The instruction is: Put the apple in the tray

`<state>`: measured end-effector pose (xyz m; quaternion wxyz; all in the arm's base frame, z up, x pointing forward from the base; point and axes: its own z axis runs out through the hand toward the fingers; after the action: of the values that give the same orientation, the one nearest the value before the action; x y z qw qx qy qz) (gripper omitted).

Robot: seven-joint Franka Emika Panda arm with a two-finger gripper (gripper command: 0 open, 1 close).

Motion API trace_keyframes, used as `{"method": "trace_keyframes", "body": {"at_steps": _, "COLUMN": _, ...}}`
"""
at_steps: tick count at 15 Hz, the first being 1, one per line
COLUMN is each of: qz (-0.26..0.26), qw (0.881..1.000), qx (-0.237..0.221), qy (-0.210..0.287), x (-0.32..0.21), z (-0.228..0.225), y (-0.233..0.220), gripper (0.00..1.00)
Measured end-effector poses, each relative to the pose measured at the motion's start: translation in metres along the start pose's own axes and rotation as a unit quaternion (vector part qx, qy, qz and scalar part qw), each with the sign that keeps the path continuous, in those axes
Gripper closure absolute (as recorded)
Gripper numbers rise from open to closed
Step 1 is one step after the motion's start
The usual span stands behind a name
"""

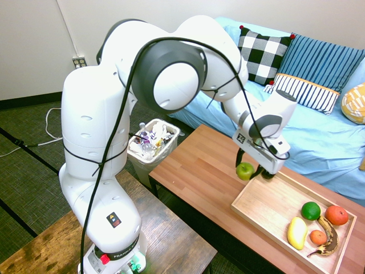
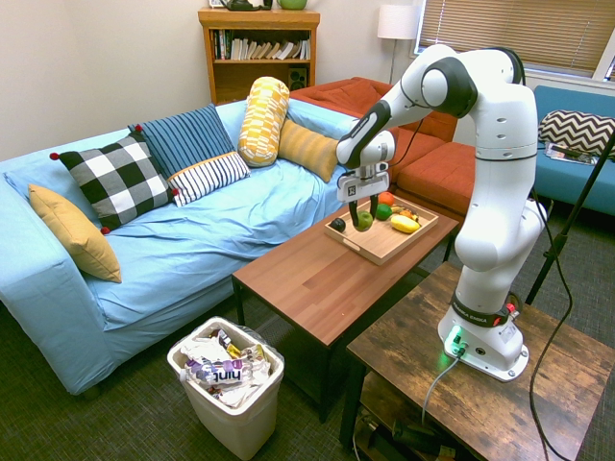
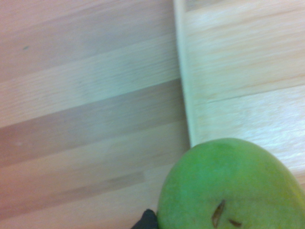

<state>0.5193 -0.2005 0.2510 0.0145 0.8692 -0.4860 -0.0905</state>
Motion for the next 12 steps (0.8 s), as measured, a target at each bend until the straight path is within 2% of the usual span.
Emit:
{"method": "trace_keyframes", "body": {"at_steps": 5, "qz": 0.027, "qw": 1.0, "qx": -0.007, "qy": -0.011, "x": 0.087, "z": 0.022, "y": -0.006, "gripper": 1.0}}
{"method": "trace_keyframes", "body": {"at_steps": 12, "qz": 0.048, "qw": 0.998, "qx": -0.028, "qy": -0.021, "x": 0.15, "z": 0.068, "y": -0.013, "gripper": 1.0}}
